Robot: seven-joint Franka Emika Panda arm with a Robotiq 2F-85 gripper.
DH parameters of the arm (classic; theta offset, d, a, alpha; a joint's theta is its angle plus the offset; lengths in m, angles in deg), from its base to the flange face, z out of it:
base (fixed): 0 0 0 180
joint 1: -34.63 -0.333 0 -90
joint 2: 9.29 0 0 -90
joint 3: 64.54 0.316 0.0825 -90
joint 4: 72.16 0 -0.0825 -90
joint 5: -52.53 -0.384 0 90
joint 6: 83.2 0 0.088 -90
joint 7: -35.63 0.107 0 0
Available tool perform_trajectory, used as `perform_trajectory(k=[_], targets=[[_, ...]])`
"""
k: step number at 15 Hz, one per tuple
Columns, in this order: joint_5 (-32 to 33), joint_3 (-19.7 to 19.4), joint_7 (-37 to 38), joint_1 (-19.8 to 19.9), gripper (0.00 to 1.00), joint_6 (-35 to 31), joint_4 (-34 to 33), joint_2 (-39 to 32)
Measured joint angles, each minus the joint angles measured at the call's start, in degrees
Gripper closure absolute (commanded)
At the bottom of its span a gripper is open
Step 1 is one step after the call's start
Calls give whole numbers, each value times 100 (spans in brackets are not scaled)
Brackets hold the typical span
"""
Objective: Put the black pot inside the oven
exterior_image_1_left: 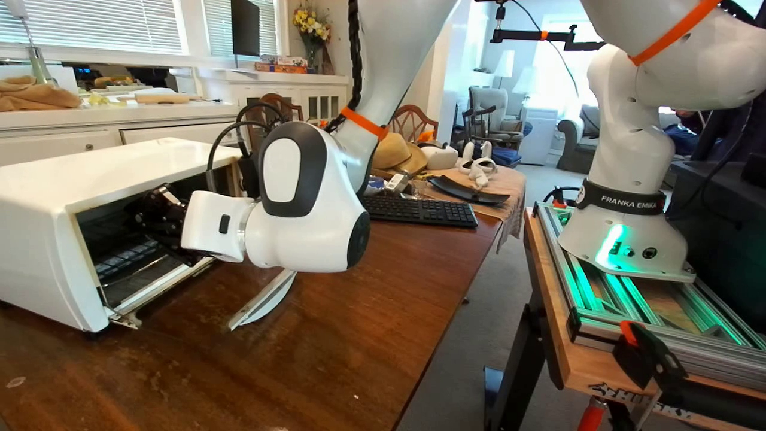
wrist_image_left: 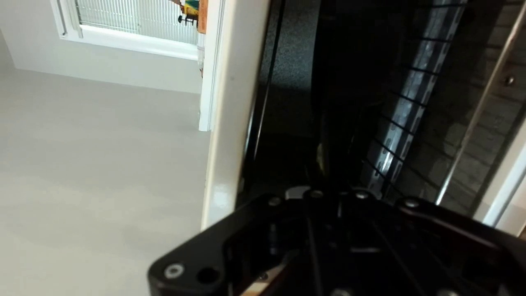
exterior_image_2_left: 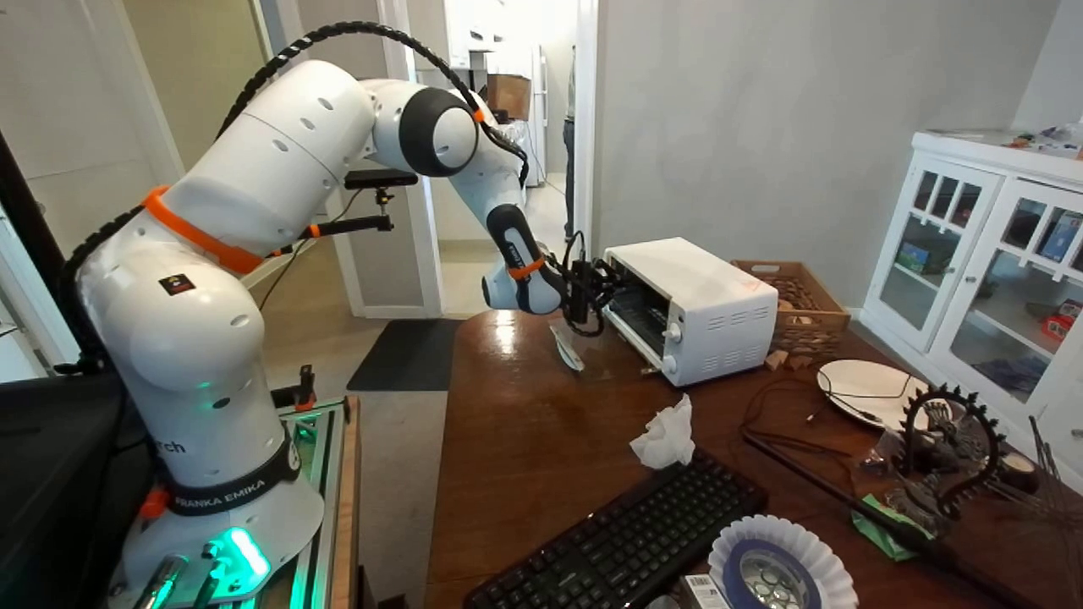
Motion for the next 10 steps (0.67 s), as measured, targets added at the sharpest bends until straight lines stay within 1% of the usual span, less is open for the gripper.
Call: perform_trajectory(k=[3,5,8,10], targets=[[0,-93,177,-58,98,-227,-9,-2],[0,-241,365,-202,98,-444,-48,-9],[0,-617,666,-595,98,-626,-102,-14],[0,-972,879,-956,98,-700,-130,-20]])
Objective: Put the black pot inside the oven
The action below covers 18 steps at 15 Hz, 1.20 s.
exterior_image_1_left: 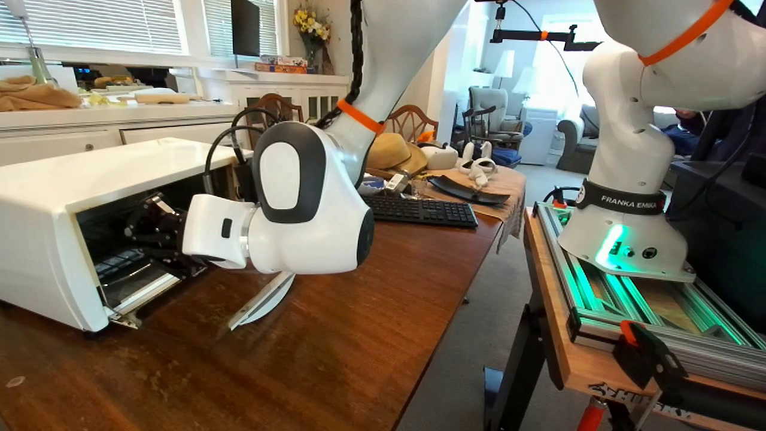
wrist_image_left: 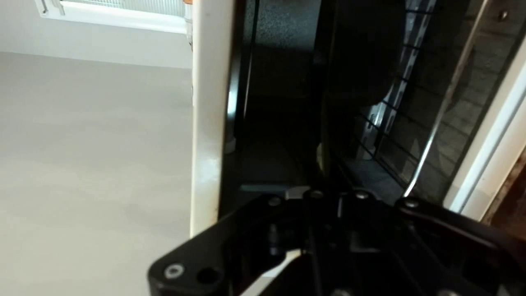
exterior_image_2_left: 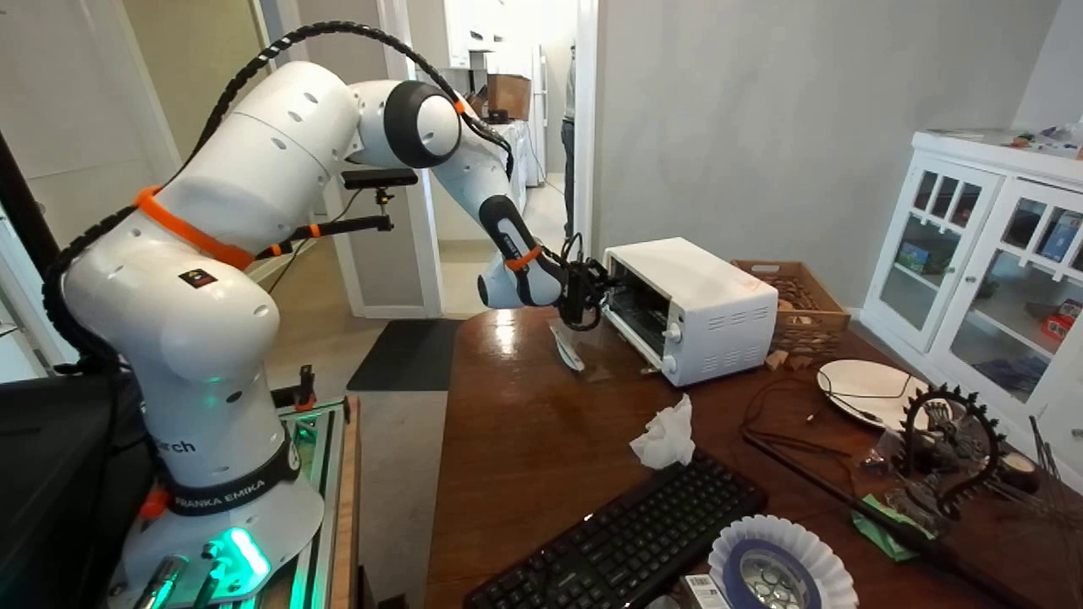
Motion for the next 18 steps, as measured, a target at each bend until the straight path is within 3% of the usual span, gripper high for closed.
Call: perform_trajectory(k=[4,8,18], targets=[[0,-807,499,-794,98,-165,-65,-78],[-2,-1390,983,-1285,98,-213,-70,-237],[-2,-1979,1730,-1544,98,-215,-62,-571]])
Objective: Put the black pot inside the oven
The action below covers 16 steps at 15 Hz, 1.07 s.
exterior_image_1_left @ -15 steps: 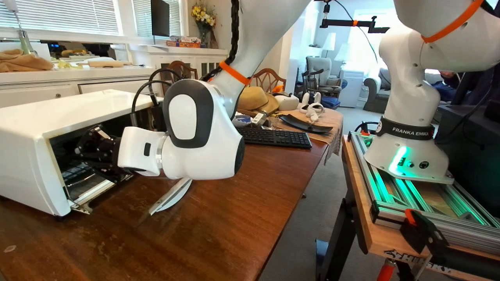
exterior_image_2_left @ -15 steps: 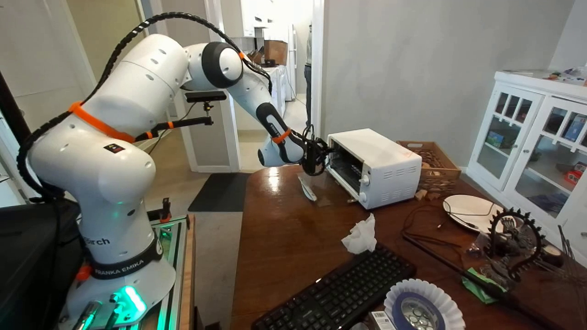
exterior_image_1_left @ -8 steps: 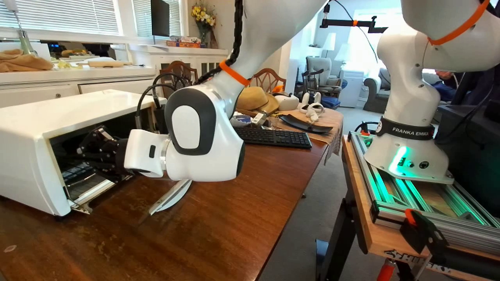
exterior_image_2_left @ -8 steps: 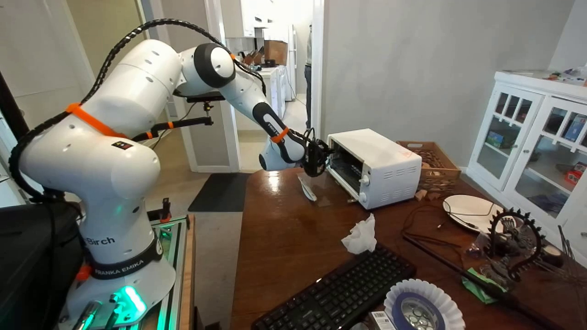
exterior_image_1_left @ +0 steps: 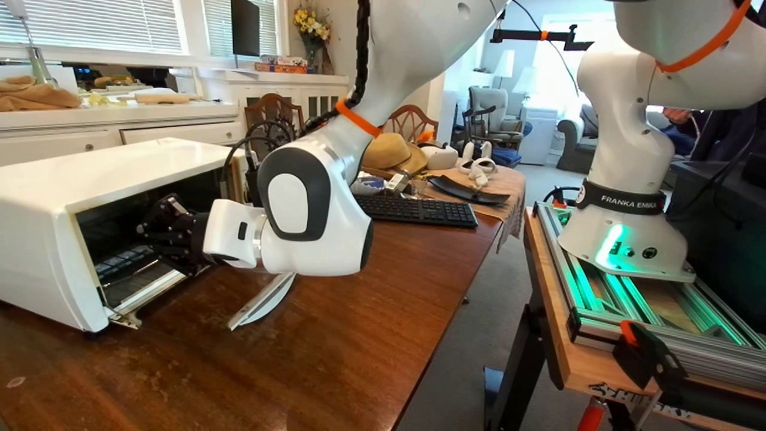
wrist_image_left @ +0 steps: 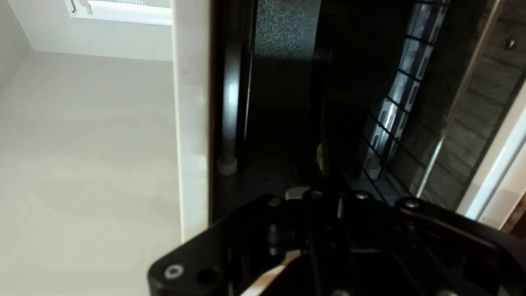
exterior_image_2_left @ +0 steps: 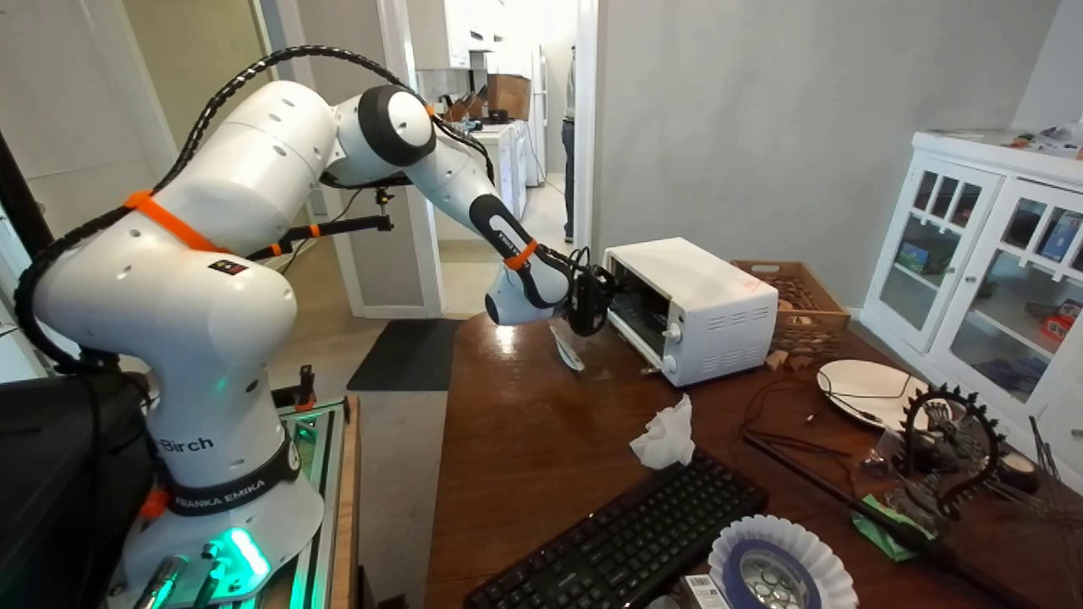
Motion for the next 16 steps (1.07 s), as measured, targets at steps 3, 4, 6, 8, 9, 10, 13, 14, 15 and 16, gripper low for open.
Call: perform_trajectory(k=[3,4,6,8,9,10,13,14,15,16], targets=[[0,-190,231,-126,98,-88,-22,-74],[0,-264,323,-183,98,-120,-30,-101],[0,-406,514,-297,98,-194,-36,-158],[0,-547,712,-411,98,-277,-37,-215],[0,-616,809,-466,98,-315,-38,-246],[0,-676,894,-512,98,-336,-38,-277],[0,-799,1070,-587,98,-375,-38,-358],[0,-837,1114,-604,98,-388,-38,-380],[0,-874,1165,-620,98,-406,-38,-399],[0,-917,1222,-642,98,-426,-38,-421]])
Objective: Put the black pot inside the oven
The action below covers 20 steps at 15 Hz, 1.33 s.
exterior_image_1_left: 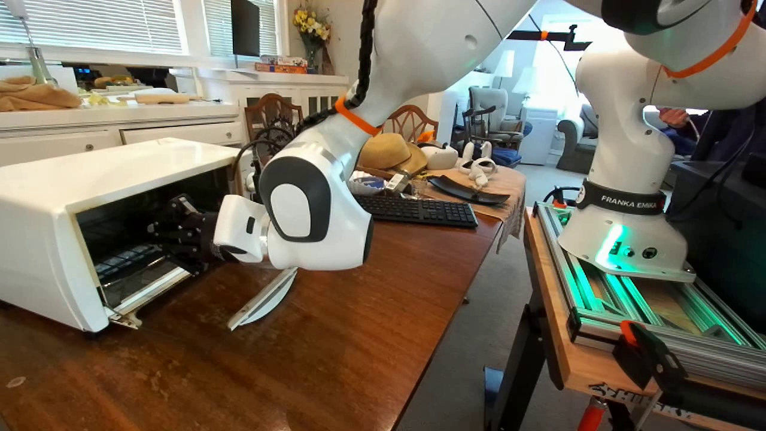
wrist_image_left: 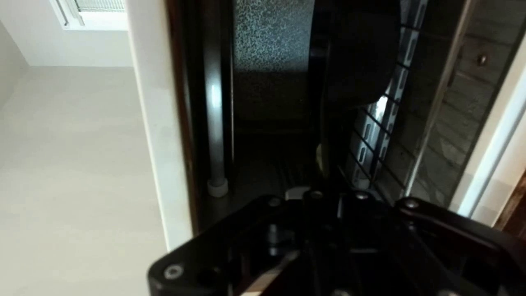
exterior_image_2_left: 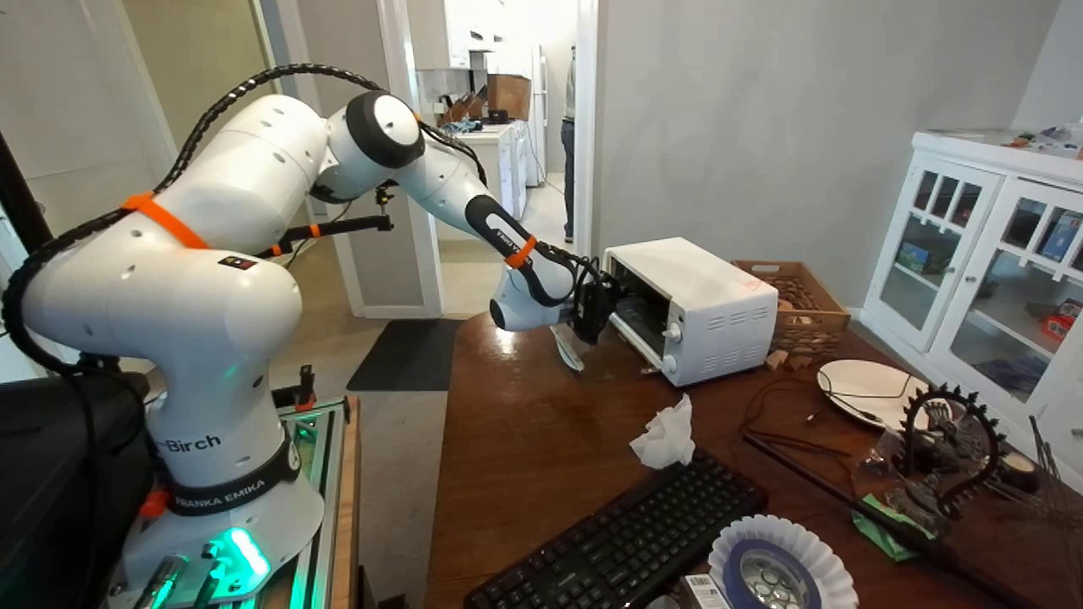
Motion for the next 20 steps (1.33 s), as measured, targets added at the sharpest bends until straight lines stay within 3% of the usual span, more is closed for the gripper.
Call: perform_trajectory(k=[5,6,7,9,17,20], targets=[[0,-326,408,-255,98,-171,-9,-147],[0,-410,500,-331,95,-231,-26,-196],[0,-493,587,-410,68,-289,-54,-250],[0,-646,775,-561,62,-388,-117,-365],[0,-1059,1366,-928,2,-664,-224,-769],[-56,-982,1085,-830,0,-658,-182,-710]])
